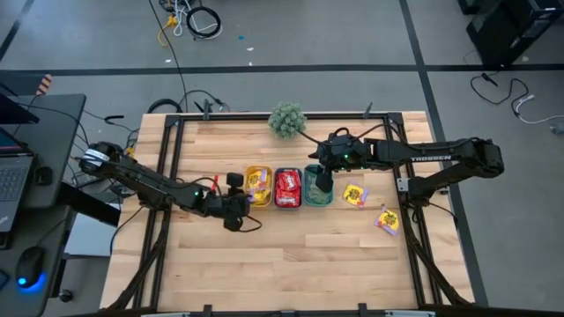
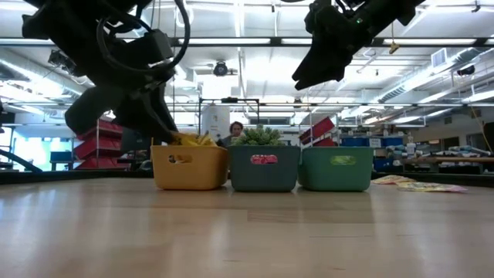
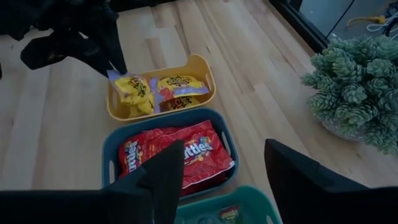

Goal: Sort candy
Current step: Put the yellow candy pack into the yellow bin

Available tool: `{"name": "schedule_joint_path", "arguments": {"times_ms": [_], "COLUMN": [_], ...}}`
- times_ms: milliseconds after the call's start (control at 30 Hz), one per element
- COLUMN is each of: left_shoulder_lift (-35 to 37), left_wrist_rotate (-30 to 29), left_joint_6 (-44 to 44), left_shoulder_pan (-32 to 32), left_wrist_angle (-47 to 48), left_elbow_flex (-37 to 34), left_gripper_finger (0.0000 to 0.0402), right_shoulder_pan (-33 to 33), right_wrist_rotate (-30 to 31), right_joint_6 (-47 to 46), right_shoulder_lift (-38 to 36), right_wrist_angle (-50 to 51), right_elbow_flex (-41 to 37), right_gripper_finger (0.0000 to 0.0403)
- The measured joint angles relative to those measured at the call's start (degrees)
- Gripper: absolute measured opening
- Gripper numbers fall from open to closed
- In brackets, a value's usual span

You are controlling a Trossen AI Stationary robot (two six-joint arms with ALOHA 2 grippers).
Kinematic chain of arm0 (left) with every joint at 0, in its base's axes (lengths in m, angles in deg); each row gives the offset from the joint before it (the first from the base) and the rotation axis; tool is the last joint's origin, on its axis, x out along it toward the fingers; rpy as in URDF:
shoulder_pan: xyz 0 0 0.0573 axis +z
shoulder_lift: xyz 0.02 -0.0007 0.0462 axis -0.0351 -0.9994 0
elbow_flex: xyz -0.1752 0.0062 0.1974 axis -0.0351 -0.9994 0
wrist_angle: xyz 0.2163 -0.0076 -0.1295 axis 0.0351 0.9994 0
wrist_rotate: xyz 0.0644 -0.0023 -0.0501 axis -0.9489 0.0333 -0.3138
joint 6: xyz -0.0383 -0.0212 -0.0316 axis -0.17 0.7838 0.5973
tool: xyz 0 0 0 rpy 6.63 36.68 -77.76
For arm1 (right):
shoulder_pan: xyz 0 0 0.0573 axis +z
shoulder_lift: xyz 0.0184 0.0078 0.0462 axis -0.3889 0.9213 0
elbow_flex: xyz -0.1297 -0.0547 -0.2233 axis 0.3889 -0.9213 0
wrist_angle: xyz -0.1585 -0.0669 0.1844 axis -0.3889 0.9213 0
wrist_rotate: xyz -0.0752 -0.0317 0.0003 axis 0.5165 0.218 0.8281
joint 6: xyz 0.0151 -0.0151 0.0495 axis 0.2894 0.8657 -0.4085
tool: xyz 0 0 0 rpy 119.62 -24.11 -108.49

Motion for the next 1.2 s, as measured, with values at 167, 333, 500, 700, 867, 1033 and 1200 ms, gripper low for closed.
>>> {"name": "schedule_joint_path", "arguments": {"times_ms": [167,333,500,700,867,1033,1200], "left_shoulder_lift": [0.00,0.00,0.00,0.00,0.00,-0.66,-0.60], "left_wrist_rotate": [-0.02,-0.42,-0.48,8.44,17.28,21.07,22.83], "left_joint_6": [0.53,2.63,5.18,9.12,9.24,9.01,8.29], "left_shoulder_pan": [-0.83,-1.05,-0.98,3.01,8.30,12.36,14.31], "left_wrist_angle": [0.88,7.27,12.68,9.57,3.93,3.93,-0.04], "left_elbow_flex": [0.57,4.31,7.75,7.36,4.85,3.34,0.41], "left_gripper_finger": [0.0119,0.0128,0.0127,0.0044,0.0008,0.0003,0.0001], "right_shoulder_pan": [0.00,0.04,0.04,0.04,0.04,0.04,0.04], "right_wrist_rotate": [-0.02,-0.02,-0.02,-0.04,-0.06,-0.11,-0.17], "right_joint_6": [0.38,0.42,1.04,1.63,1.96,2.06,3.02], "right_shoulder_lift": [0.00,0.00,0.00,0.00,0.00,0.00,0.00], "right_wrist_angle": [0.25,0.46,0.48,0.48,0.78,1.84,1.77], "right_elbow_flex": [0.00,0.02,0.00,0.00,0.00,0.00,0.00], "right_gripper_finger": [0.0214,0.0218,0.0215,0.0187,0.0112,0.0032,0.0002]}}
